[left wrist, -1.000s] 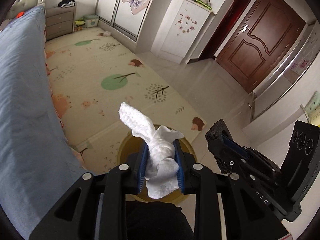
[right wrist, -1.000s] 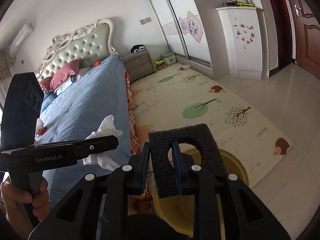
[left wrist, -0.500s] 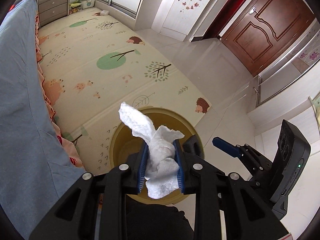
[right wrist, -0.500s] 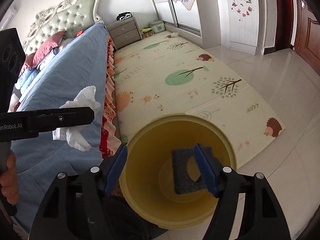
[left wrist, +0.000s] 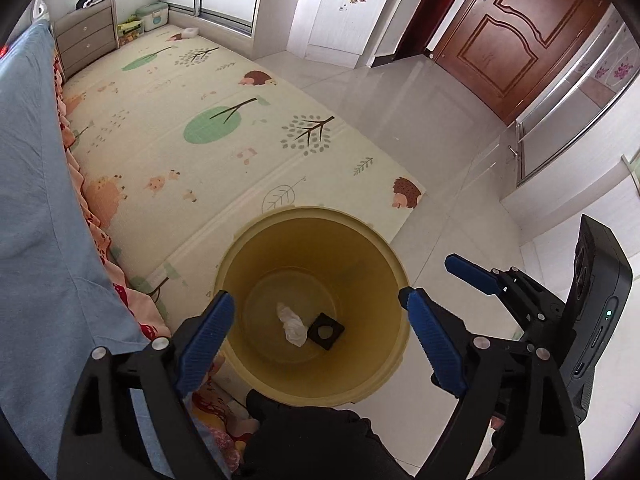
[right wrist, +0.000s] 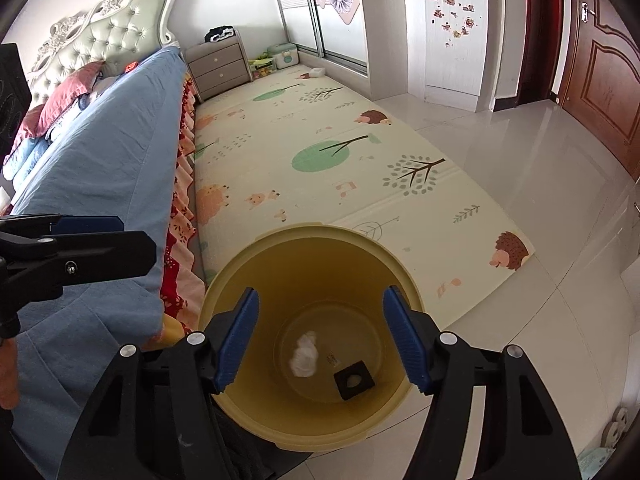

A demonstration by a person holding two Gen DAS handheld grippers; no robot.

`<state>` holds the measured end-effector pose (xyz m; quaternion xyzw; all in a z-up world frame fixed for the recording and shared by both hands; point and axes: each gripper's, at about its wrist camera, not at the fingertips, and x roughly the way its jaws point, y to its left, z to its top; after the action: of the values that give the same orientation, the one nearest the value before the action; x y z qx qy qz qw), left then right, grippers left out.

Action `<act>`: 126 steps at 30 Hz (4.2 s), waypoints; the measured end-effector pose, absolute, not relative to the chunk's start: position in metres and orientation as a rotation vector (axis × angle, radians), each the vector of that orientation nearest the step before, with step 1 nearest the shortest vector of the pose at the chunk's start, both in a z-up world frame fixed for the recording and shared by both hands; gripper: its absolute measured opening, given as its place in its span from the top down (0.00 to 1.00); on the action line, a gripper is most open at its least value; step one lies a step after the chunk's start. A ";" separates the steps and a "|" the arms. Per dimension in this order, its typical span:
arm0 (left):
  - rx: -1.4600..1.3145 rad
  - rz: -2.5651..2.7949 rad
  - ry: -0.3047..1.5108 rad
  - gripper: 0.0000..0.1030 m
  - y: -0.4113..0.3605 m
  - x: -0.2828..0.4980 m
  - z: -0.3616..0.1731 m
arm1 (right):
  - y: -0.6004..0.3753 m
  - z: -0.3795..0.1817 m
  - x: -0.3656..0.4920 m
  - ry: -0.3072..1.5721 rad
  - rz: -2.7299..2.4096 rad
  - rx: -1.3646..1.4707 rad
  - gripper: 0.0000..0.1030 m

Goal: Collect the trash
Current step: 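Carry tissue and foam to the yellow bin and open both tools over it, then grasp the red snack bag with the left tool while the right tool grasps the orange knit cap, then carry bag and cap to the yellow bin and release both inside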

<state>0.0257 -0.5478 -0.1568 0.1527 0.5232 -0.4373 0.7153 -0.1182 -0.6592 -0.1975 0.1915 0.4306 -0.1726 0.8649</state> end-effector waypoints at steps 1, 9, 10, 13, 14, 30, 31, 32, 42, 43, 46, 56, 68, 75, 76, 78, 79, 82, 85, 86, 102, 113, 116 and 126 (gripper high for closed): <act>0.337 -0.955 1.146 0.15 -0.543 0.024 -0.152 | -0.659 -0.195 -0.120 0.893 -0.362 0.403 0.40; 0.223 -0.831 0.918 0.13 -0.453 0.009 -0.086 | -0.612 -0.139 -0.116 0.728 -0.214 0.364 0.40; 0.206 -0.806 0.891 0.12 -0.437 0.009 -0.078 | -0.602 -0.130 -0.113 0.704 -0.191 0.353 0.40; 0.169 -0.706 0.811 0.09 -0.387 0.003 -0.056 | -0.571 -0.108 -0.105 0.647 -0.108 0.338 0.40; 0.163 -0.673 0.784 0.08 -0.370 0.000 -0.050 | -0.560 -0.101 -0.102 0.631 -0.076 0.332 0.40; 0.033 -0.311 0.632 0.04 -0.162 -0.009 -0.015 | -0.378 -0.044 -0.049 0.566 0.304 0.172 0.39; 0.021 -0.297 0.633 0.04 -0.153 -0.008 -0.016 | -0.370 -0.042 -0.046 0.569 0.318 0.167 0.39; 0.010 -0.283 0.633 0.04 -0.143 -0.008 -0.016 | -0.363 -0.042 -0.043 0.572 0.330 0.162 0.39; -0.086 -0.147 0.655 0.04 -0.061 0.001 -0.031 | -0.300 -0.038 -0.016 0.596 0.444 0.092 0.52; -0.095 -0.143 0.657 0.04 -0.056 0.002 -0.033 | -0.293 -0.040 -0.012 0.606 0.450 0.078 0.56; -0.109 -0.144 0.670 0.04 -0.048 0.007 -0.038 | -0.277 -0.045 0.002 0.636 0.458 0.039 0.63; -0.110 -0.197 0.692 0.04 -0.051 0.016 -0.045 | -0.252 -0.053 0.038 0.726 0.504 0.013 0.58; -0.109 -0.204 0.722 0.04 -0.058 0.025 -0.053 | -0.255 -0.049 0.030 0.688 0.529 0.004 0.85; -0.126 -0.228 0.763 0.04 -0.081 0.043 -0.061 | -0.306 -0.027 0.017 0.614 0.491 0.127 0.85; -0.138 -0.228 0.765 0.04 -0.083 0.047 -0.062 | -0.311 -0.025 0.016 0.607 0.485 0.132 0.85; -0.155 -0.236 0.770 0.04 -0.089 0.055 -0.062 | -0.320 -0.023 0.014 0.595 0.475 0.146 0.85; -0.152 -0.234 0.777 0.04 -0.092 0.060 -0.062 | -0.324 -0.022 0.013 0.587 0.468 0.156 0.85; -0.153 -0.205 0.820 0.04 -0.098 0.075 -0.069 | -0.337 -0.022 0.010 0.572 0.463 0.203 0.85; -0.224 -0.207 0.875 0.18 -0.095 0.087 -0.079 | -0.343 -0.024 0.009 0.570 0.466 0.221 0.85; -0.238 -0.211 0.893 0.28 -0.095 0.090 -0.081 | -0.345 -0.025 0.009 0.570 0.465 0.223 0.85; -0.177 -0.242 0.715 0.77 -0.113 0.062 -0.030 | -0.363 -0.035 -0.001 0.557 0.456 0.268 0.85; -0.094 -0.473 0.745 0.77 -0.218 0.058 -0.016 | -0.424 -0.033 -0.035 0.512 0.314 0.271 0.84; -0.066 -0.546 0.775 0.77 -0.258 0.056 -0.022 | -0.453 -0.038 -0.048 0.512 0.253 0.287 0.84; 0.083 -0.775 0.889 0.77 -0.398 0.034 -0.063 | -0.549 -0.071 -0.093 0.545 0.043 0.365 0.84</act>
<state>0.0342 -0.3976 -0.0628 0.0392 0.4192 -0.3654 0.8302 -0.0934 -0.5493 -0.0707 0.1792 0.2678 0.0214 0.9464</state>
